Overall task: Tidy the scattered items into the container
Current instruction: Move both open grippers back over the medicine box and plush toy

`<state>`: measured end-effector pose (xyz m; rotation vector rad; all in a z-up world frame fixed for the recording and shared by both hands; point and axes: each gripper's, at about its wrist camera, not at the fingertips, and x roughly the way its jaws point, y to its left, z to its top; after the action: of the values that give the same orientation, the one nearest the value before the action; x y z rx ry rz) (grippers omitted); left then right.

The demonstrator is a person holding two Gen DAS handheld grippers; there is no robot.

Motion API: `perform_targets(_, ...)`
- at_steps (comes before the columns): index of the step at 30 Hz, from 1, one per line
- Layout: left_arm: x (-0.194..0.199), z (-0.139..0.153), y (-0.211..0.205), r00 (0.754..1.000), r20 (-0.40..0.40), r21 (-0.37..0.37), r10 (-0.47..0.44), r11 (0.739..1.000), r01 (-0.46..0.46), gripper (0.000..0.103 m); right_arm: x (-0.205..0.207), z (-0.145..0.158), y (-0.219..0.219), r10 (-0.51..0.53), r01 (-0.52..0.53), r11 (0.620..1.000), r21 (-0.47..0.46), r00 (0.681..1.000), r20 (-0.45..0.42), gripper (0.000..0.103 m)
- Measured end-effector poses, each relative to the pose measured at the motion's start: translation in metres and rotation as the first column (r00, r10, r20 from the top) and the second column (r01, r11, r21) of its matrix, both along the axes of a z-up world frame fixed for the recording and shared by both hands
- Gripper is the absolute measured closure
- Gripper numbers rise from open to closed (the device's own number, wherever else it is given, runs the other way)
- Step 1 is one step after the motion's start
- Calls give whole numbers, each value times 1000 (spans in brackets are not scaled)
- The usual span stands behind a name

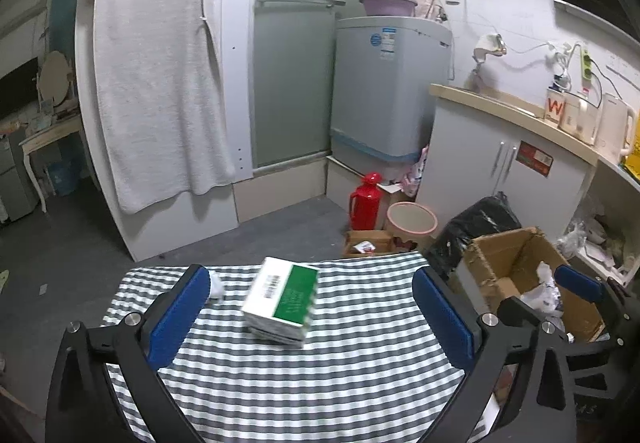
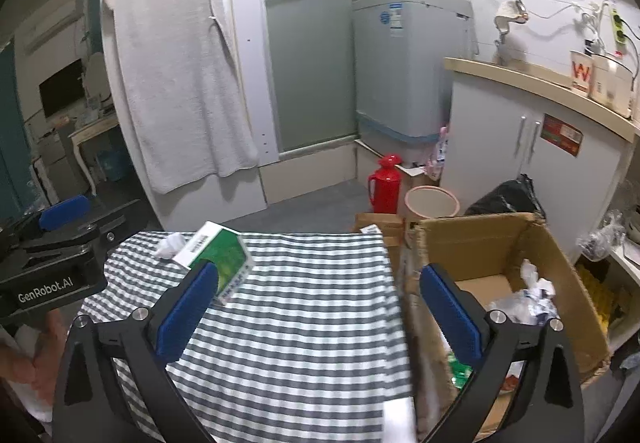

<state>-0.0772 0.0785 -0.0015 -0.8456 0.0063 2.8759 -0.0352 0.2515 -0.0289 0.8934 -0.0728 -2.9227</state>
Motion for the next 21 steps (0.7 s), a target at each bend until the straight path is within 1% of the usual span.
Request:
perform_targets(6, -6, -6, -28, 999, 14, -2, 35, 999, -35, 0, -12, -7, -23, 37, -37, 999, -20, 999, 22, 0)
perform_targets(21, -31, -25, -79, 994, 49, -10, 102, 995, -102, 0, -40, -30, -68, 91, -91, 996, 0, 994, 64, 0)
